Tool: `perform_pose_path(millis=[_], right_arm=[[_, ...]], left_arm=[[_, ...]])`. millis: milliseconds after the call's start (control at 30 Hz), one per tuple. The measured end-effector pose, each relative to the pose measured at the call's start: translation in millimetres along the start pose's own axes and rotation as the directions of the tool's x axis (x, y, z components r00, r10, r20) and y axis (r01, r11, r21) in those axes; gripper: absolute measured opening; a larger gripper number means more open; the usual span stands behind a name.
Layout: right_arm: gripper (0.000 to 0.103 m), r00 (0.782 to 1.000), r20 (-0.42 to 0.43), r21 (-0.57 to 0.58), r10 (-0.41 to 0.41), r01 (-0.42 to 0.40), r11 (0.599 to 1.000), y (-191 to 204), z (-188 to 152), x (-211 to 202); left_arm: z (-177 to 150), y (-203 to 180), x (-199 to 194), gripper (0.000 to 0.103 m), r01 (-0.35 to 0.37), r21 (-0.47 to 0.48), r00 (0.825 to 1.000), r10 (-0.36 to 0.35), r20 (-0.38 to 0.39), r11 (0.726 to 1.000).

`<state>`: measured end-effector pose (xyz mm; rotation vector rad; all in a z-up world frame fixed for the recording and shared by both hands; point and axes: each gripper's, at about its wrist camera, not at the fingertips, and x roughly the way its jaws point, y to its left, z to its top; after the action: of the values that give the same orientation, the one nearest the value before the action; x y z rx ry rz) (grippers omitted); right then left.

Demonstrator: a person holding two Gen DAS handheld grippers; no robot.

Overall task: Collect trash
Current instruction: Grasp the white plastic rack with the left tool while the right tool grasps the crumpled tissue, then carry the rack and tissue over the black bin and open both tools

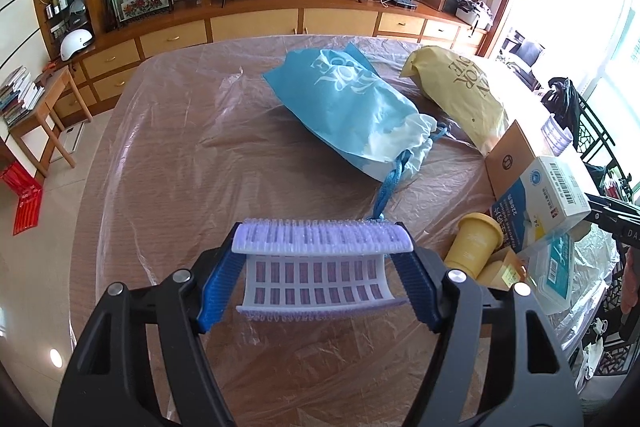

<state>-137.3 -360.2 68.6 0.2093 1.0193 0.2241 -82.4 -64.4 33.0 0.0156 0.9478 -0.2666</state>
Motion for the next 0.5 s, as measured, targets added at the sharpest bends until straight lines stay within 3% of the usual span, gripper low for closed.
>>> perform_pose_path(millis=[67, 167, 333, 500], right_arm=[[0.036, 1.0, -0.009, 0.03, 0.027, -0.027, 0.999, -6.1, -0.8, -0.7], [0.022, 0.999, -0.001, 0.032, 0.046, -0.045, 0.998, -8.3, -2.9, -3.5], [0.021, 0.995, 0.037, 0.084, 0.089, -0.092, 0.992, -17.9, -0.8, -12.2], [0.021, 0.993, 0.082, 0.099, 0.082, -0.09, 0.991, -30.3, 6.4, -31.4]], left_arm=[[-0.2, 0.3, -1.1, 0.072, -0.002, -0.002, 1.0, 0.002, -0.001, 1.0], [-0.8, 0.4, -1.8, 0.072, -0.001, -0.008, 1.0, 0.001, -0.001, 1.0], [-2.5, 1.4, -6.0, 0.072, 0.002, -0.02, 1.0, -0.002, 0.003, 1.0], [-2.0, 6.9, -15.9, 0.072, 0.007, -0.053, 1.0, -0.006, 0.024, 0.999]])
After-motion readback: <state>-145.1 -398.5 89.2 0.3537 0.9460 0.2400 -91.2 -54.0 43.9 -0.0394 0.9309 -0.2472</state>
